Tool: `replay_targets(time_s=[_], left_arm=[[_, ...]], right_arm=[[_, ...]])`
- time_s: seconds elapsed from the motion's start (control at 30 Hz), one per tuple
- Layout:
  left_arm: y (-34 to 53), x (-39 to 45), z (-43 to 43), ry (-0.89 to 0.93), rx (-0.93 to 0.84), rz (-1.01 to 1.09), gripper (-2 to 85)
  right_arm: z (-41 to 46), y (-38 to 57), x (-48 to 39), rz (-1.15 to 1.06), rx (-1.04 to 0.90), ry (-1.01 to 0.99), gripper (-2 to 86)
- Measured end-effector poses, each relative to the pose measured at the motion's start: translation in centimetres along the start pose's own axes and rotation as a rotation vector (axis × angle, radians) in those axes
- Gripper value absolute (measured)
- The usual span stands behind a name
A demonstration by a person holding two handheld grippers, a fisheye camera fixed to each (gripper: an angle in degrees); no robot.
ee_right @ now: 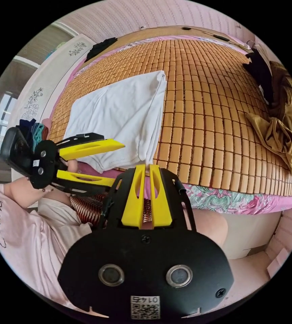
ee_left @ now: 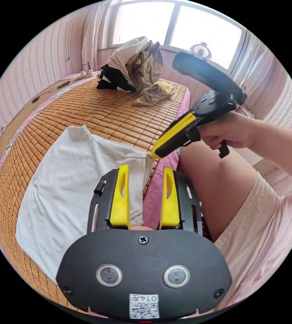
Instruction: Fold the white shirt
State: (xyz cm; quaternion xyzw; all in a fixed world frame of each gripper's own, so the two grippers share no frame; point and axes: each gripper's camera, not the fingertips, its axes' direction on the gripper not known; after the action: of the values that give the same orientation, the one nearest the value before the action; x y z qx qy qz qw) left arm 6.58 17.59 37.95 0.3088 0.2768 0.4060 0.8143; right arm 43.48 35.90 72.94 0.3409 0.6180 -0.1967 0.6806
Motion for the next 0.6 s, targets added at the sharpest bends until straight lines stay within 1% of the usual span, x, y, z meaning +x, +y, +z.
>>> replay_targets(time_s=[0.07, 0.1, 0.13, 0.17, 0.2, 0.23, 0.27, 0.3, 0.33, 0.4, 0.47, 0.53, 0.6], left_arm=[[-1.4, 0.0, 1.6, -0.006, -0.023, -0.02, 12.8], [-1.5, 0.0, 1.7, -0.016, -0.023, -0.034, 11.9], [-1.6, -0.1, 1.6, -0.055, -0.012, -0.058, 9.0], [-1.4, 0.0, 1.1, -0.085, 0.013, -0.059, 4.9], [-1.3, 0.0, 0.8, -0.081, 0.018, -0.049, 4.1], [-1.1, 0.0, 0.4, -0.062, 0.006, -0.046, 2.6], [-0.6, 0.0, -0.2, -0.044, 0.007, -0.044, 1.9], [-0.3, 0.1, -0.5, -0.039, 0.009, -0.042, 1.6], [0.4, 0.3, -1.3, -0.029, 0.015, -0.039, 1.2], [1.3, 0.6, -2.5, -0.007, 0.025, -0.045, 0.8], [2.6, 1.0, -4.1, 0.034, 0.042, -0.059, 0.4], [3.5, 1.3, -5.0, 0.054, 0.057, -0.069, 0.2], [4.5, 1.4, -5.6, 0.064, 0.056, -0.083, 0.1]], right_arm=[[-2.2, 1.3, 2.1, 0.013, 0.068, -0.158, 2.0], [-2.7, 1.6, 2.6, 0.018, 0.084, -0.193, 2.0], [-3.7, 2.2, 3.6, 0.019, 0.12, -0.237, 2.3], [-4.9, 3.1, 4.5, 0.014, 0.192, -0.24, 2.8], [-5.6, 3.7, 5.2, 0.026, 0.249, -0.234, 3.1], [-6.7, 5.0, 6.9, 0.097, 0.354, -0.199, 4.9], [-7.2, 6.0, 8.7, 0.147, 0.404, -0.175, 7.9], [-7.1, 6.4, 9.7, 0.176, 0.409, -0.176, 10.2], [-6.7, 7.0, 11.6, 0.223, 0.404, -0.215, 14.8], [-5.5, 7.7, 13.9, 0.282, 0.393, -0.316, 15.9], [-3.1, 8.4, 15.3, 0.361, 0.337, -0.436, 17.0], [-1.7, 9.0, 15.2, 0.365, 0.303, -0.501, 17.6], [-1.0, 9.8, 15.6, 0.398, 0.332, -0.552, 17.6]])
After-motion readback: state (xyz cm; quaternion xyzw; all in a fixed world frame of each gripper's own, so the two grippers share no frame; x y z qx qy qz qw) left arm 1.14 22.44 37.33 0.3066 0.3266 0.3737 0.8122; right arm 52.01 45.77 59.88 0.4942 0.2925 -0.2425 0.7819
